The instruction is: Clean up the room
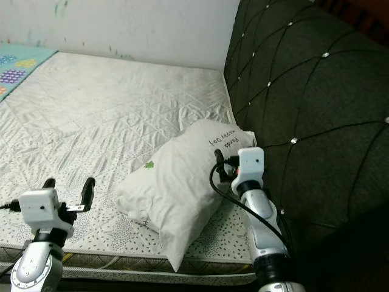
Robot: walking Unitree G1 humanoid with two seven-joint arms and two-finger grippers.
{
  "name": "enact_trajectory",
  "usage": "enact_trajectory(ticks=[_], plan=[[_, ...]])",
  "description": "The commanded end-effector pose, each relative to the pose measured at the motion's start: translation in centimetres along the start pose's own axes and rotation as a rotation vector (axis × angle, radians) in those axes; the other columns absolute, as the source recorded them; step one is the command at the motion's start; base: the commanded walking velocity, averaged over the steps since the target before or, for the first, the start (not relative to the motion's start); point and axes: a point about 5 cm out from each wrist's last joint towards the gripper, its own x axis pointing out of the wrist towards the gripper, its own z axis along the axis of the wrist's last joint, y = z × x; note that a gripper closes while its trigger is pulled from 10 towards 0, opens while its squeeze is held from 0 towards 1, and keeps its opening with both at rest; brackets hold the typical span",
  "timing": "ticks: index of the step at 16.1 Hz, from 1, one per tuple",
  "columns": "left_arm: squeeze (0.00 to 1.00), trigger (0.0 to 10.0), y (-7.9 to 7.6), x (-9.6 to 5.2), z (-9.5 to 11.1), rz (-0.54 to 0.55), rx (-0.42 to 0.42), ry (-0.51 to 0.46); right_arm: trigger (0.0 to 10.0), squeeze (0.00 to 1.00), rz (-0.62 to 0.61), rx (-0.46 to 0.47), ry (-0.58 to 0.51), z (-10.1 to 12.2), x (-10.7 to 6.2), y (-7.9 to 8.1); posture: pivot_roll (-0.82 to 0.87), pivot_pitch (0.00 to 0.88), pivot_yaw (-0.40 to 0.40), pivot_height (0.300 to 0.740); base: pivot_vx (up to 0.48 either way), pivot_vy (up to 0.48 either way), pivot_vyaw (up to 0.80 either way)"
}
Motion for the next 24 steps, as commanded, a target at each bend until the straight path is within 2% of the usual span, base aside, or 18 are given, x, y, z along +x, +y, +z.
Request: enact_trajectory(ticks=[1, 4, 8, 12, 14, 18, 21, 24], plan=[[0.00, 10.0, -0.2, 0.1, 0.2, 0.002, 0.002, -0.002, 10.0, 0.00, -0.009, 0.008, 0.010, -0.1, 0.1, -0.3, 0.03, 0.000, -0.093, 0.740, 0.000, 0.000, 0.00], [0.00, 10.0, -0.7, 0.2, 0.4, -0.028, 0.004, -0.007, 10.0, 0.00, 0.006, 0.016, 0.000, 0.0, 0.4, 0.6, 0.03, 0.000, -0.071, 0.740, 0.000, 0.000, 0.00], [0.00, 10.0, -1.9, 1.9, 0.8, -0.116, 0.005, -0.017, 10.0, 0.00, -0.063, 0.014, -0.018, -0.3, -0.7, -0.3, -0.03, 0.000, 0.009, 0.740, 0.000, 0.000, 0.00], [0.00, 10.0, -3.3, 2.8, 0.7, -0.176, -0.009, -0.013, 10.0, 0.00, -0.091, 0.010, -0.028, -0.3, -1.4, -0.7, -0.07, 0.006, 0.024, 0.740, 0.000, 0.000, 0.00], [0.00, 10.0, -3.5, 2.6, 0.6, -0.167, -0.018, -0.013, 10.0, 0.00, -0.083, -0.003, -0.027, -0.1, -1.4, -1.0, -0.06, 0.017, -0.010, 0.740, 0.000, 0.000, 0.00], [0.00, 10.0, -2.4, 1.5, 0.2, -0.094, -0.028, -0.001, 10.0, 0.00, -0.020, -0.016, -0.017, 0.3, -0.5, -0.2, -0.03, 0.036, -0.067, 0.740, 0.000, 0.000, 0.00], [0.00, 10.0, -2.4, 1.0, 0.1, -0.080, -0.029, 0.002, 10.0, 0.00, -0.004, -0.015, -0.020, 0.5, -0.1, 0.3, -0.02, 0.044, -0.075, 0.740, 0.000, 0.000, 0.00], [0.00, 10.0, -2.5, 1.1, 0.0, -0.092, -0.034, 0.012, 10.0, 0.00, -0.013, -0.017, -0.019, 0.5, -0.2, 0.0, -0.03, 0.046, -0.067, 0.740, 0.000, 0.000, 0.00]])
